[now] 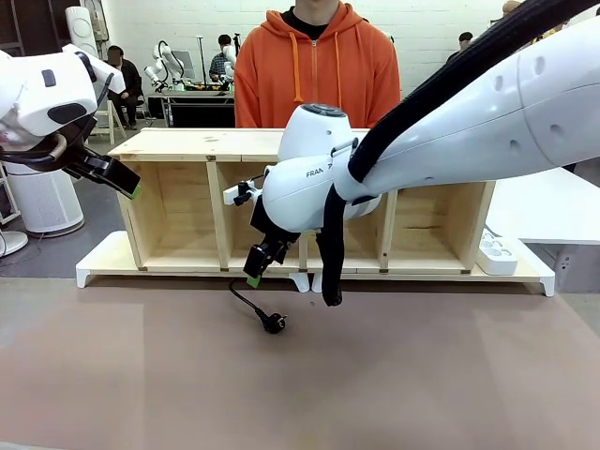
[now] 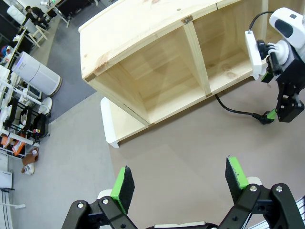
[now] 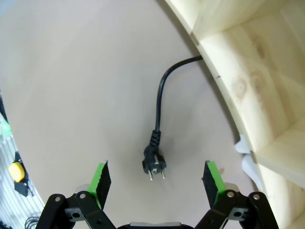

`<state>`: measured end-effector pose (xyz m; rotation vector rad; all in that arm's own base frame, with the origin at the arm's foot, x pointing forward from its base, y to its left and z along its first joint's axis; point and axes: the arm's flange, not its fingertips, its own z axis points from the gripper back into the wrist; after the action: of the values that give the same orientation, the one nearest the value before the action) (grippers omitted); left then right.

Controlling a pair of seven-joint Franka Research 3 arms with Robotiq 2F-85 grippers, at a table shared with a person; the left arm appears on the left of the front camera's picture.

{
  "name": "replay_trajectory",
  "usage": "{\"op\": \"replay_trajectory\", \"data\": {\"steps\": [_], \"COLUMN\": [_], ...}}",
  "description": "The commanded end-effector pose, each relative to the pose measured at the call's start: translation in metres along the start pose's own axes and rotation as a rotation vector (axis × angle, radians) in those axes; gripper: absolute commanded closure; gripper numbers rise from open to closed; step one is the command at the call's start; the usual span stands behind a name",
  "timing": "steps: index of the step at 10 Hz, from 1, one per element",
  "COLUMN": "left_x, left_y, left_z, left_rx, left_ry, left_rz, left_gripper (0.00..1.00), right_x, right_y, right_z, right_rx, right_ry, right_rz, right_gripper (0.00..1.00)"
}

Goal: Perform cable management.
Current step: When the cord part of the Power Cable appears at the lower middle area of the table and stops, grasp the cord part of the Power Cable.

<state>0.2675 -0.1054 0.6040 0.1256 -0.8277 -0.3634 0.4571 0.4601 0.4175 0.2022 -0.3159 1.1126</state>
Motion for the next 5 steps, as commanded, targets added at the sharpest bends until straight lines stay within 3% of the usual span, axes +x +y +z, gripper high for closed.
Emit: {"op": "replay_trajectory", "data": {"steps": [1,5], "left_x": [0.002,0.002], "left_y": [0.001,0.001], "left_z": [-0.001,-0.001], "left_rx": [0.002,0.002], "left_ry": [-0.012,-0.012], "left_rz": [-0.008,-0.008], "left_gripper": [0.00,0.00], "right_x": [0.003,0.001], "right_y": [-0.001,-0.010], "right_z": [-0.003,-0.044], "right_rx": [0.052,0.108], "right_ry": [0.020,0.047], "right_rz": [0.022,0.000], "right_gripper": [0.00,0.00]}}
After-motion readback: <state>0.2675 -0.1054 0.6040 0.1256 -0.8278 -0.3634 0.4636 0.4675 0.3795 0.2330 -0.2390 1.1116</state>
